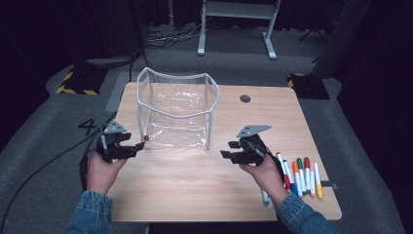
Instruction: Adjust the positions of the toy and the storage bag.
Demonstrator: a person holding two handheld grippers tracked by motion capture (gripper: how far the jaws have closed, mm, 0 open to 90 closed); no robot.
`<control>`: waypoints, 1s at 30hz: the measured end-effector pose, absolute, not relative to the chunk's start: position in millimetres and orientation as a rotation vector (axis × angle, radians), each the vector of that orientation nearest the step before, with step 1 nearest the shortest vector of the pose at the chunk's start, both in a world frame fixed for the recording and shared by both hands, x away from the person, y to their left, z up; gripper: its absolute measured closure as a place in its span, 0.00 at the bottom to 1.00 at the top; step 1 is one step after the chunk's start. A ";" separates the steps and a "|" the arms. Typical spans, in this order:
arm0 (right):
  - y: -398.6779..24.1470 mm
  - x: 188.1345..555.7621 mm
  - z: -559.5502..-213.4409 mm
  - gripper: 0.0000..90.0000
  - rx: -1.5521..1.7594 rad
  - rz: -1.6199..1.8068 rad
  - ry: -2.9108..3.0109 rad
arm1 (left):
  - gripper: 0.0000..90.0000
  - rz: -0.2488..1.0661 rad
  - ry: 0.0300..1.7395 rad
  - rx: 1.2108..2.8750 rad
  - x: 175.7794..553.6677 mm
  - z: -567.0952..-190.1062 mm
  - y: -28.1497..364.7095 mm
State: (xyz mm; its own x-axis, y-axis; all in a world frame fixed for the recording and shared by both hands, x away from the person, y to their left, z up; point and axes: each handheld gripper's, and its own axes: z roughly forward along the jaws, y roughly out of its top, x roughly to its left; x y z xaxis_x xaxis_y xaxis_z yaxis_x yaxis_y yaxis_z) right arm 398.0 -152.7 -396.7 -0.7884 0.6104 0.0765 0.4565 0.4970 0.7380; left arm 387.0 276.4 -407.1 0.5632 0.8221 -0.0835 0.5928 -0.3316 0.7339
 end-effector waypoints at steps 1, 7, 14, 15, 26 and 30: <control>-152.7 398.0 -396.7 0.56 0.918 1.166 2.544 | 0.43 0.393 1.131 2.053 387.0 -407.1 276.4; -136.8 431.6 -389.9 0.62 0.888 1.113 2.533 | 0.53 0.392 1.218 2.060 418.3 -413.9 275.7; -113.9 453.6 -392.1 0.63 0.858 1.079 2.553 | 0.73 0.414 1.199 2.145 431.4 -415.2 266.6; -110.3 455.4 -392.4 0.64 0.847 1.076 2.556 | 0.81 0.416 1.199 2.146 431.0 -415.3 265.6; -101.6 449.8 -390.1 0.97 0.757 1.049 2.574 | 0.96 0.414 1.157 2.147 419.5 -416.3 261.3; -110.4 438.8 -388.6 0.97 0.760 1.044 2.595 | 0.96 0.411 1.109 2.166 409.9 -417.0 255.0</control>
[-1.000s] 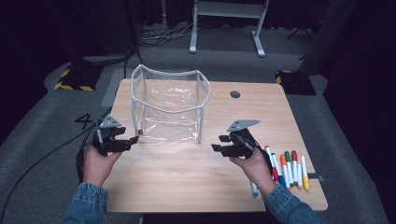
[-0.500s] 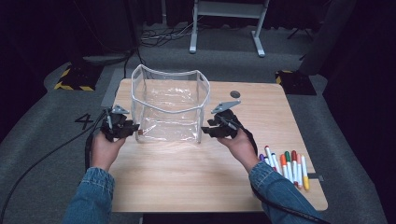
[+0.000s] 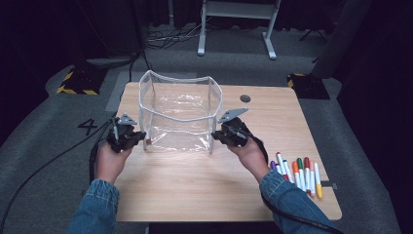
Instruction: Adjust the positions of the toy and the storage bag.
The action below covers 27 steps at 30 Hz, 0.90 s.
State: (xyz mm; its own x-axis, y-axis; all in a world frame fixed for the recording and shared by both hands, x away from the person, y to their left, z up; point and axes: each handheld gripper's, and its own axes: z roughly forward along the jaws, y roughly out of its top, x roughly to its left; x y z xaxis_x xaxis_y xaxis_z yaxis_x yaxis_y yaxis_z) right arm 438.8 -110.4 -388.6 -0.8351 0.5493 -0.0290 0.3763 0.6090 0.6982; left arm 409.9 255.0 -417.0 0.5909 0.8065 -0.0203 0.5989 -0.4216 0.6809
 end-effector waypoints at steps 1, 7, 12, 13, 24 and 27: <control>-113.7 434.0 -388.7 0.97 0.758 1.045 2.598 | 0.96 0.412 1.098 2.172 406.9 -416.8 252.3; -133.2 408.6 -387.1 0.97 0.749 1.035 2.622 | 0.96 0.372 1.036 2.210 385.7 -415.6 236.8; -153.1 384.1 -387.2 0.97 0.742 1.049 2.640 | 0.96 0.328 1.000 2.198 365.8 -417.3 224.9; -161.1 373.6 -388.0 0.97 0.736 1.062 2.638 | 0.96 0.317 1.000 2.196 361.5 -417.4 221.6; -206.8 325.6 -389.3 0.96 0.774 1.104 2.650 | 0.96 0.188 0.846 2.188 321.9 -422.4 195.9; -212.7 317.1 -389.1 0.96 0.771 1.102 2.651 | 0.96 0.163 0.817 2.190 313.3 -422.8 188.8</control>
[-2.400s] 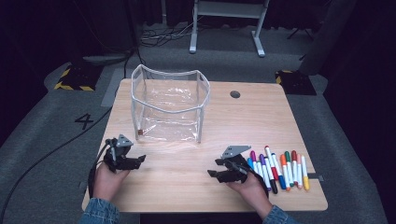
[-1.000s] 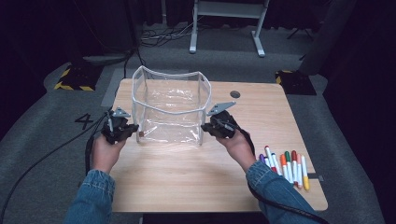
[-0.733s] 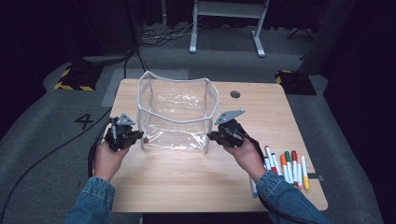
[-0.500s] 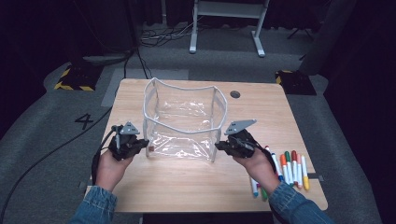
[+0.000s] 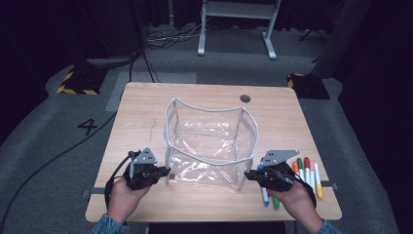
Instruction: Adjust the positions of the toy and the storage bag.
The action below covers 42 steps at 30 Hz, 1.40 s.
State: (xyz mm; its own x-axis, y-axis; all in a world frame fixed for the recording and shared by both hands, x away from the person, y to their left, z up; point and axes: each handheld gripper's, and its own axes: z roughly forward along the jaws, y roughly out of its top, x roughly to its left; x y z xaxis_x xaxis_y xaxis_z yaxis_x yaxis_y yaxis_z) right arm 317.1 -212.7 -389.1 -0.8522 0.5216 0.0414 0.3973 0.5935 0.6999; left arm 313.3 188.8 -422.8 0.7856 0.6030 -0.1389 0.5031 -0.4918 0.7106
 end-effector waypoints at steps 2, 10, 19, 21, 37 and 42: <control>-222.3 305.2 -389.8 0.96 0.778 1.118 2.653 | 0.96 0.153 0.791 2.195 307.3 -423.2 184.7; -246.9 277.0 -392.7 0.96 0.822 1.172 2.644 | 0.96 0.084 0.715 2.196 288.1 -425.5 170.1; -259.1 253.4 -391.8 0.96 0.813 1.172 2.670 | 0.95 -0.001 0.632 2.218 275.8 -425.5 161.0; -260.8 251.7 -391.7 0.96 0.814 1.169 2.668 | 0.95 -0.008 0.624 2.223 274.4 -425.4 159.9; -281.9 238.4 -389.4 0.85 0.858 1.212 2.650 | 0.66 -0.055 0.595 2.243 263.9 -424.5 148.6; -291.3 242.8 -385.6 0.66 0.871 1.184 2.621 | 0.47 -0.019 0.632 2.224 269.2 -420.5 165.5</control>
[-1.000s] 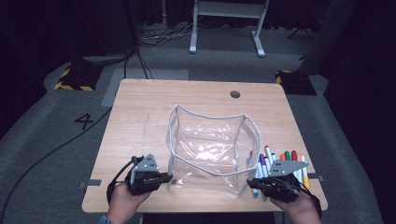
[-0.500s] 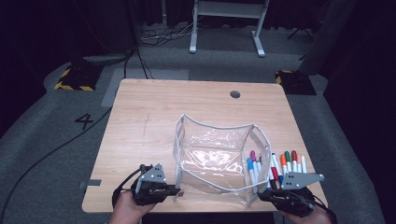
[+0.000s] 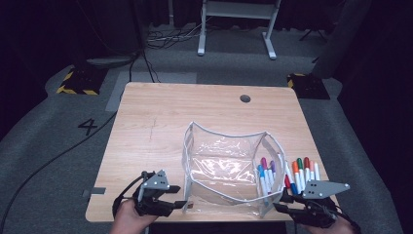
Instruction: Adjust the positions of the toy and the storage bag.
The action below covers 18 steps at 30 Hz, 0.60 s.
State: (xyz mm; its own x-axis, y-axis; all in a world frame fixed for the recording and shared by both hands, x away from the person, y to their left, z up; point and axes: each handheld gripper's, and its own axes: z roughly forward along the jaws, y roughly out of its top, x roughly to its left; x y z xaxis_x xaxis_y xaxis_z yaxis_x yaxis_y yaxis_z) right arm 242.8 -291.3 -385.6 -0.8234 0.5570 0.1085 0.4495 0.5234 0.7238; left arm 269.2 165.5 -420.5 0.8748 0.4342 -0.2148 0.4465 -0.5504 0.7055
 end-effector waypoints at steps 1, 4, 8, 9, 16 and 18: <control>-294.8 244.7 -385.8 0.63 0.903 1.195 2.634 | 0.47 -0.009 0.632 2.222 269.4 -419.3 168.7; -310.1 246.7 -384.8 0.59 0.973 1.184 2.613 | 0.43 0.018 0.637 2.201 271.7 -415.6 182.5; -328.6 249.3 -381.7 0.57 1.057 1.157 2.519 | 0.42 0.056 0.687 2.169 279.4 -414.7 192.7; -333.1 250.9 -381.6 0.57 1.079 1.159 2.504 | 0.42 0.073 0.710 2.161 283.1 -415.2 195.3; -358.0 264.0 -386.0 0.55 1.202 1.118 2.384 | 0.40 0.142 0.828 2.154 308.4 -429.2 204.6; -364.0 268.7 -388.6 0.55 1.237 1.099 2.359 | 0.40 0.149 0.839 2.156 310.5 -433.3 204.1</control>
